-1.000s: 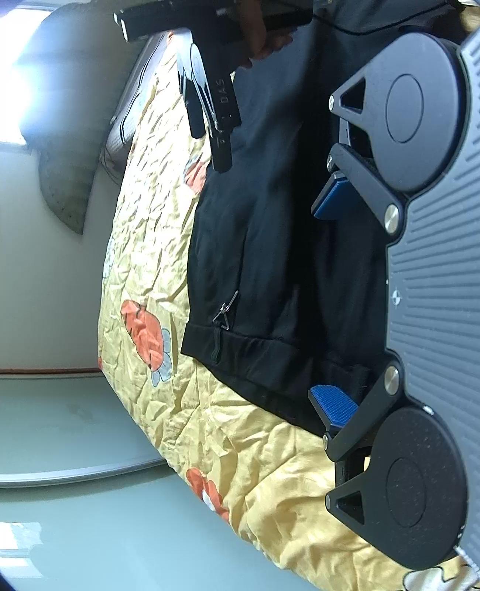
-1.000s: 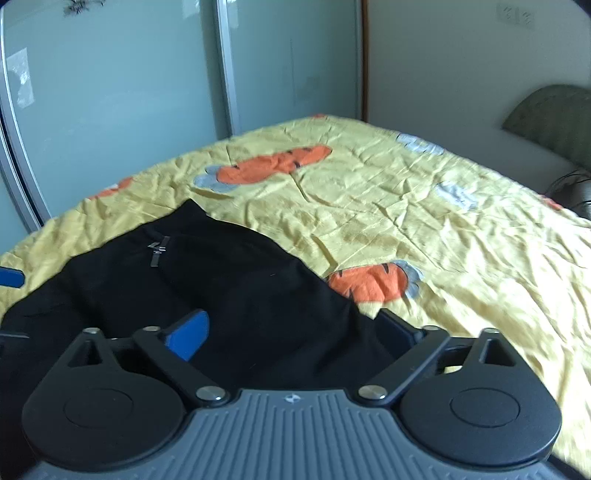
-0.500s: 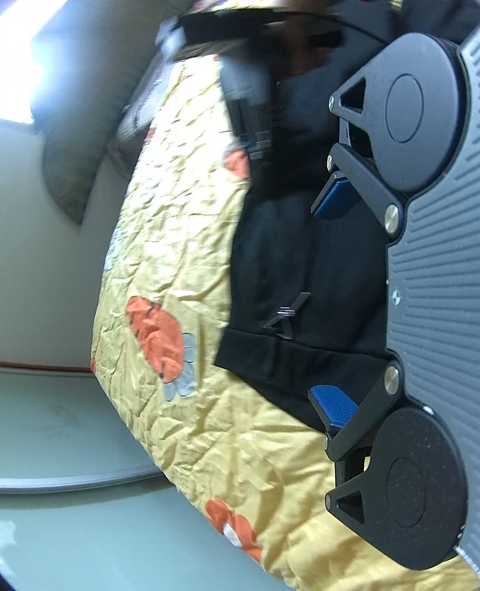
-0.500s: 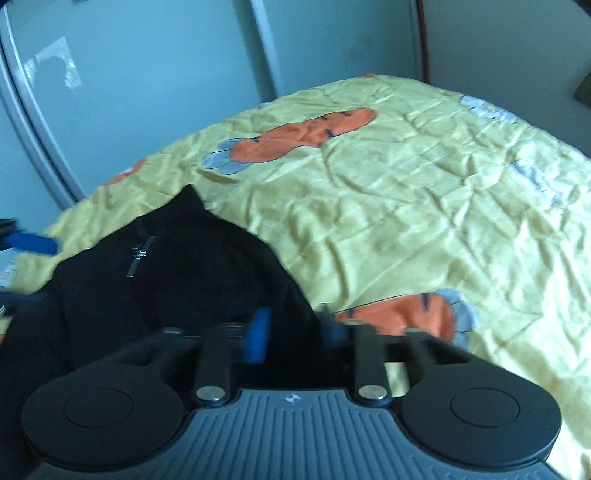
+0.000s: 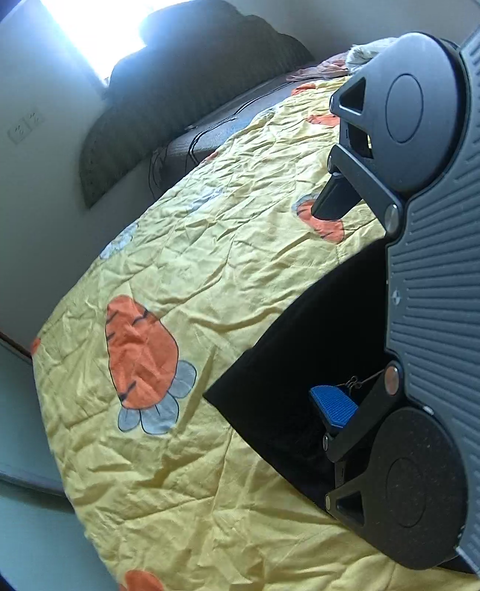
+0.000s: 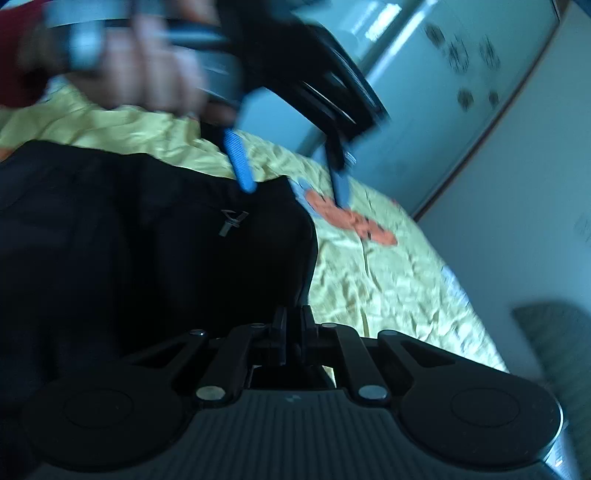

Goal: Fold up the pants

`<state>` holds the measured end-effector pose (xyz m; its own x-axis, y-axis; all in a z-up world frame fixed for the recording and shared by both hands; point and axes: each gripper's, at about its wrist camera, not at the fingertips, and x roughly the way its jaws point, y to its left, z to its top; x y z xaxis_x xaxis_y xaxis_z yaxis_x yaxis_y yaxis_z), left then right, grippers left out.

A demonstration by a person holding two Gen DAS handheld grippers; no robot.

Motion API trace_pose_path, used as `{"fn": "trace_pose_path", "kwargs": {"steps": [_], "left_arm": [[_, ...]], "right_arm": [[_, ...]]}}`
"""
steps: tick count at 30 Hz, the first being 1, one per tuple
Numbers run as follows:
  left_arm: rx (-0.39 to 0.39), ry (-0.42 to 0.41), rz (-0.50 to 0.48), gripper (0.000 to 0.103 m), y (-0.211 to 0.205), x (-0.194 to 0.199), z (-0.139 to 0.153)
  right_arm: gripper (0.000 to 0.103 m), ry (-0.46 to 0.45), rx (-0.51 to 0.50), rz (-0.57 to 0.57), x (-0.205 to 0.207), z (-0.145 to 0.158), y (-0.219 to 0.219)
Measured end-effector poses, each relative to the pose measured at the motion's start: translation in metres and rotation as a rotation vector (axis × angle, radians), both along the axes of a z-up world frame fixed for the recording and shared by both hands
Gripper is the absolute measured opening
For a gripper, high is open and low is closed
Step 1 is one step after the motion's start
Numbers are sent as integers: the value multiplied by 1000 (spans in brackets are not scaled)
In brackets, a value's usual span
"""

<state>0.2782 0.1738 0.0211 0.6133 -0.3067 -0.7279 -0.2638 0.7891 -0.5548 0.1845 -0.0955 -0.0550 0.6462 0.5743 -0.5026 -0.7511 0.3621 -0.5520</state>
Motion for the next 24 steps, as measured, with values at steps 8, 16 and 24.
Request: {"fn": "trace_pose_path", "kwargs": {"steps": [8,16,24], "left_arm": [[-155,103,14,85,11,20,-21],[-3,60,4,91,2,2,-5],[17,71,11,95,4,4,-8]], "right_arm": [[5,-54,-5,35,-34,-2,2],[25,354,199,-158,101,16,-23],[44,686,310,-161,186,-14,-31]]}}
